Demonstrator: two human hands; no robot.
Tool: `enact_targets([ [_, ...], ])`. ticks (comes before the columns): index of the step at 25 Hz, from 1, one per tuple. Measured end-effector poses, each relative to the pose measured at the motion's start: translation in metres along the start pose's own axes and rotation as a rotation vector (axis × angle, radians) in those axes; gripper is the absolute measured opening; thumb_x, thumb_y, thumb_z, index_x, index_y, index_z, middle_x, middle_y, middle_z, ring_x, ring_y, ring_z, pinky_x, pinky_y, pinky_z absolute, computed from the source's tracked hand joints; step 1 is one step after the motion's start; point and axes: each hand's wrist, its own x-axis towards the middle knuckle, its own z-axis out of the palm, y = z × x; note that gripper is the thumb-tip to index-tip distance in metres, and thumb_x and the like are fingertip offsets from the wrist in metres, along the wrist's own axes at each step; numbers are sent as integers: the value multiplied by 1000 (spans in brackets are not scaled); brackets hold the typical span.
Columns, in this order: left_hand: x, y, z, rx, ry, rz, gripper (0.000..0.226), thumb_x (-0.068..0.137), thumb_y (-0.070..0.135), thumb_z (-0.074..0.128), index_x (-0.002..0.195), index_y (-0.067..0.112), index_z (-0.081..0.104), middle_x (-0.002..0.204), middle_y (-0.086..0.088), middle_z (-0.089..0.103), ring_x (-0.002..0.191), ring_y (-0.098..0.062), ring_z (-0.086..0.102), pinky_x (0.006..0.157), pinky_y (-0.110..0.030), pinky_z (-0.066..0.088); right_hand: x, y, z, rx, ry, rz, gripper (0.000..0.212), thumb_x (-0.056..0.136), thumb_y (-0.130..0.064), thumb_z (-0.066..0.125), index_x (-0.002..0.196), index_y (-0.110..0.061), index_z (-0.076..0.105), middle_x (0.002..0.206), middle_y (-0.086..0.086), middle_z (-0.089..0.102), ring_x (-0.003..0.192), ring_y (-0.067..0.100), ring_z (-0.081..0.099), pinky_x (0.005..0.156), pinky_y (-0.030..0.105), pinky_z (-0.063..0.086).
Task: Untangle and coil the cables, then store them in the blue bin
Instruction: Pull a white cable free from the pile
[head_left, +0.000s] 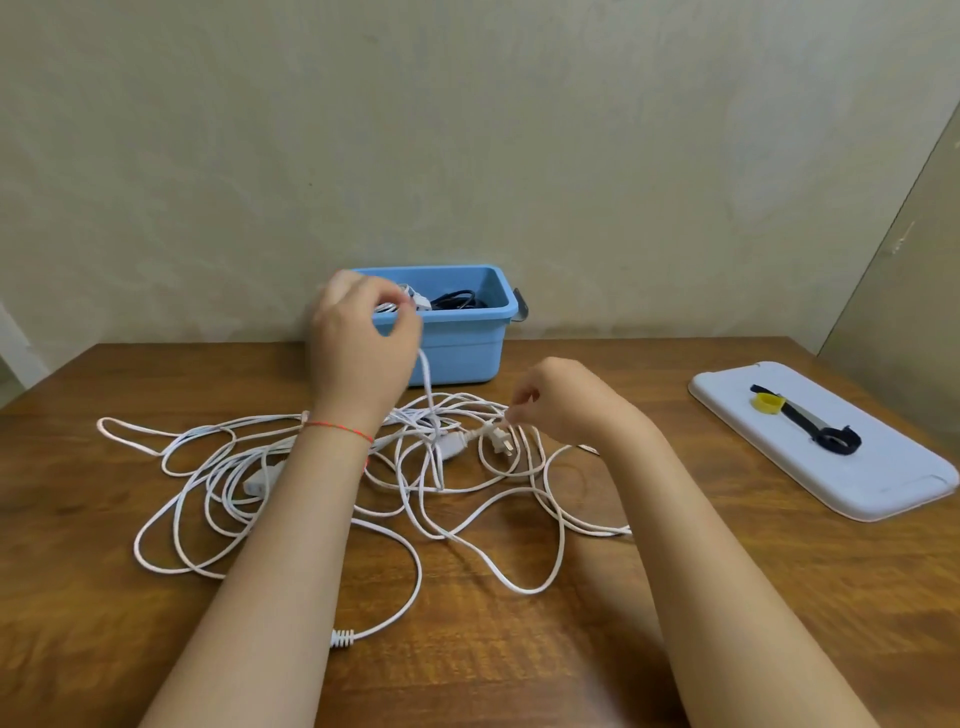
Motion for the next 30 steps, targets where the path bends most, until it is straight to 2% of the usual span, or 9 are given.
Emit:
enact_targets([
  [2,-4,31,-3,-209,-419,-13,12,90,21,66,80,14,69,79,1,65,71,-12,61,68,-21,48,2,-1,-1,51,168,-21,6,96,-22,59,93,-21,64,85,-5,58,74,9,52,59,22,36],
  [5,-16,33,7,67,-1233,-169,20,88,41,70,98,23,72,92,5,70,80,-9,68,73,-24,55,5,2,0,213,353,19,11,98,-21,51,88,-17,55,87,-1,64,81,21,60,68,34,48],
  [7,-22,9,16,322,-1389,-224,38,85,50,70,114,26,69,113,5,66,101,-13,62,89,-32,53,5,3,0,414,399,53,13,98,-21,47,88,-19,54,88,2,68,82,23,66,74,42,57],
  [11,-23,-29,25,575,-1036,-315,57,87,52,63,132,19,58,135,-4,58,124,-25,52,103,-39,44,6,-3,-9,942,635,6,14,96,-12,47,84,-14,53,88,1,72,82,18,71,76,44,58],
  [13,-23,-35,25,716,-808,-317,44,92,46,55,127,19,59,132,-7,58,126,-28,48,102,-45,38,4,-1,-13,905,683,16,12,93,-12,49,85,-8,56,82,0,70,71,8,66,66,36,52],
  [18,-13,-18,18,463,-391,-282,21,96,28,51,97,18,70,90,0,64,89,-23,56,82,-35,42,-4,-2,-14,284,159,148,19,91,-14,49,84,-11,66,76,4,62,63,16,49,54,26,37],
  [22,-20,-5,27,-26,-679,-231,51,89,28,68,137,27,50,122,7,53,117,-12,49,97,-33,43,-7,-12,-8,127,9,104,23,94,-33,62,76,-20,66,78,2,66,69,15,55,58,28,42],
  [26,-34,-15,36,30,-860,-310,23,94,32,63,116,29,67,85,3,65,77,-16,60,75,-35,53,-6,-2,-11,50,-29,136,14,93,-27,64,88,-18,73,84,1,67,76,18,58,61,28,43],
  [30,-22,-25,23,504,-1096,-302,20,95,41,56,101,29,71,110,0,69,99,-20,61,89,-36,49,3,19,-17,132,481,319,19,98,-20,47,88,-11,60,93,10,66,83,30,53,66,29,34],
])
